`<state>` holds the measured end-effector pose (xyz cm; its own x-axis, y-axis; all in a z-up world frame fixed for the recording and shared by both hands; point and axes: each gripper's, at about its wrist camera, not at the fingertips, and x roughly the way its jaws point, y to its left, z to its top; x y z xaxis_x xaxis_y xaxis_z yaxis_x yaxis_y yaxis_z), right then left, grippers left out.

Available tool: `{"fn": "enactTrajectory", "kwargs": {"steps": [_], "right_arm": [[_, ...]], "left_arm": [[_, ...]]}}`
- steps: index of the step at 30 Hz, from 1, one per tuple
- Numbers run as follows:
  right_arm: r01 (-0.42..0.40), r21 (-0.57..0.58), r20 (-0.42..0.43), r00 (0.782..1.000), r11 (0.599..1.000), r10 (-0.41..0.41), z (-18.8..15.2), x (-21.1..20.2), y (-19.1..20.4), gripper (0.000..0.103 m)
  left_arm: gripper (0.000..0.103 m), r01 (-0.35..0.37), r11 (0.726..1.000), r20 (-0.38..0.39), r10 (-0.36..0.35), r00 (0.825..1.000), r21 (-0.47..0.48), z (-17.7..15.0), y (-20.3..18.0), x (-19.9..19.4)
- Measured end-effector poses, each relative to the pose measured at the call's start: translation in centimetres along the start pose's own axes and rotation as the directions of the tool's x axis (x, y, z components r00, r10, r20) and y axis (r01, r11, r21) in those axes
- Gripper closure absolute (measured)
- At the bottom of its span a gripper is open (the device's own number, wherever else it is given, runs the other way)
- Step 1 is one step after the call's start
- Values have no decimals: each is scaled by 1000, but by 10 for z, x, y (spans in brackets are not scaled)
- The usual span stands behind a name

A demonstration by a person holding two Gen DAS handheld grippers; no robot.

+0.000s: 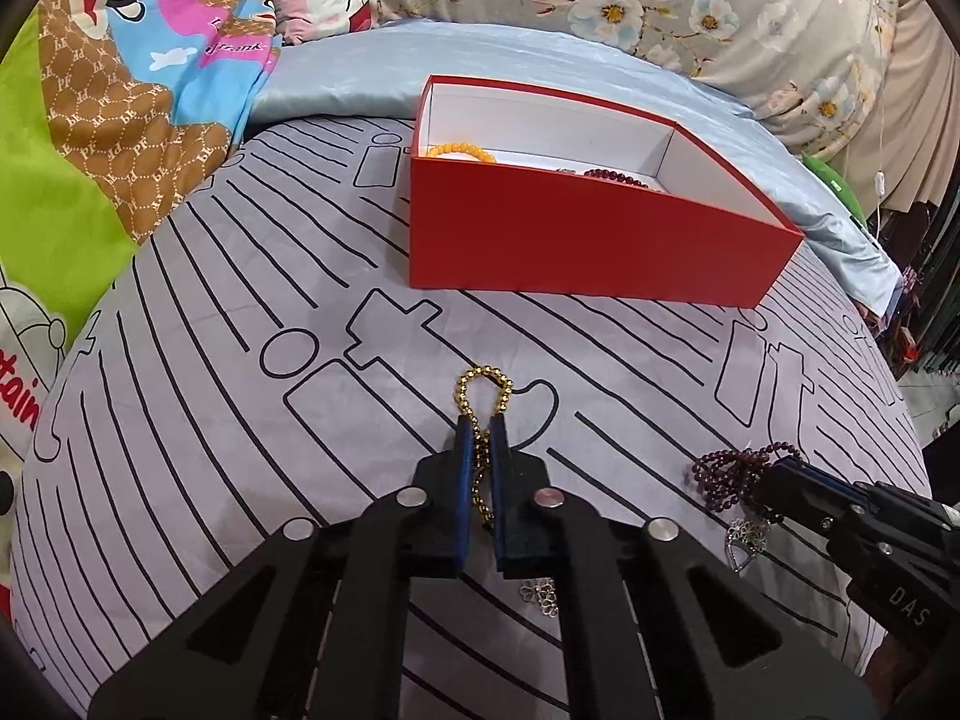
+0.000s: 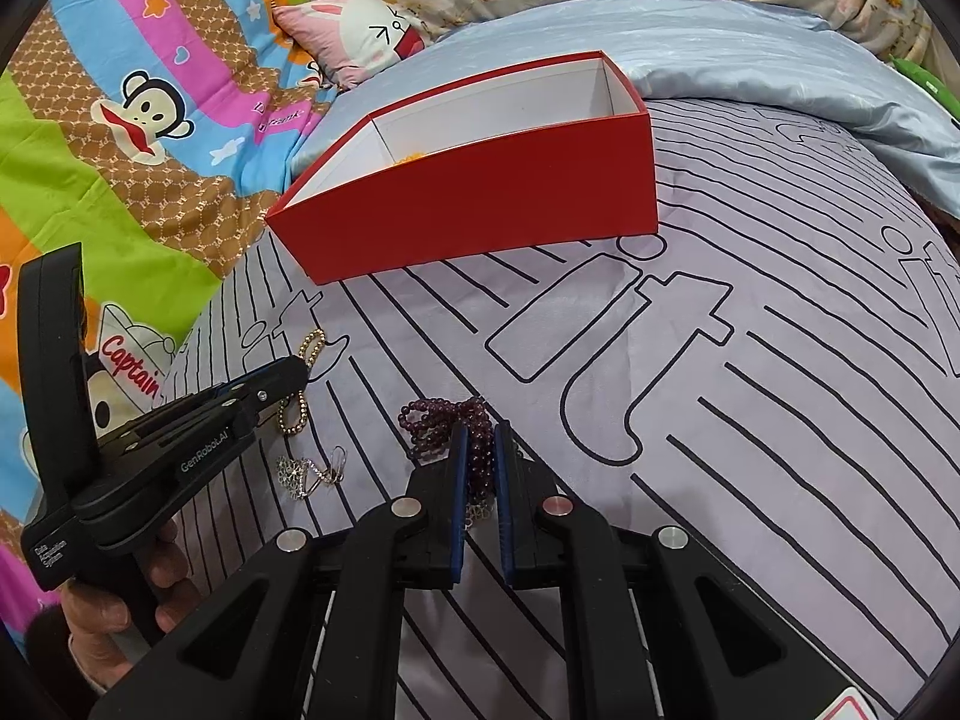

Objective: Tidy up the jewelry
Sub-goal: 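Grasp the gold bead chain with the left tool while the right tool grasps the garnet bead strand, then carry the gold chain and garnet strand into the red box and open both tools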

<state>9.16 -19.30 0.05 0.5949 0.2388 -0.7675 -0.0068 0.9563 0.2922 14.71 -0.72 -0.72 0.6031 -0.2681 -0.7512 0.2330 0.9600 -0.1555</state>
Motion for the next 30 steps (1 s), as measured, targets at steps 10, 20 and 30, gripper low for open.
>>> {"fn": "enactTrajectory", "kwargs": {"steps": [10, 20, 30], "right_arm": [[-3, -5, 1, 1000, 1000, 3, -1, -4, 5, 95], [-16, -7, 26, 1000, 1000, 16, 6, -15, 7, 95], [-23, -28, 106, 994, 999, 26, 27, -43, 12, 95]], "left_arm": [[103, 11, 1000, -9, -11, 1000, -13, -4, 1, -4], [103, 38, 999, 1, -38, 999, -28, 1, 2, -19], [103, 86, 996, 49, -85, 995, -14, 20, -6, -51]]}}
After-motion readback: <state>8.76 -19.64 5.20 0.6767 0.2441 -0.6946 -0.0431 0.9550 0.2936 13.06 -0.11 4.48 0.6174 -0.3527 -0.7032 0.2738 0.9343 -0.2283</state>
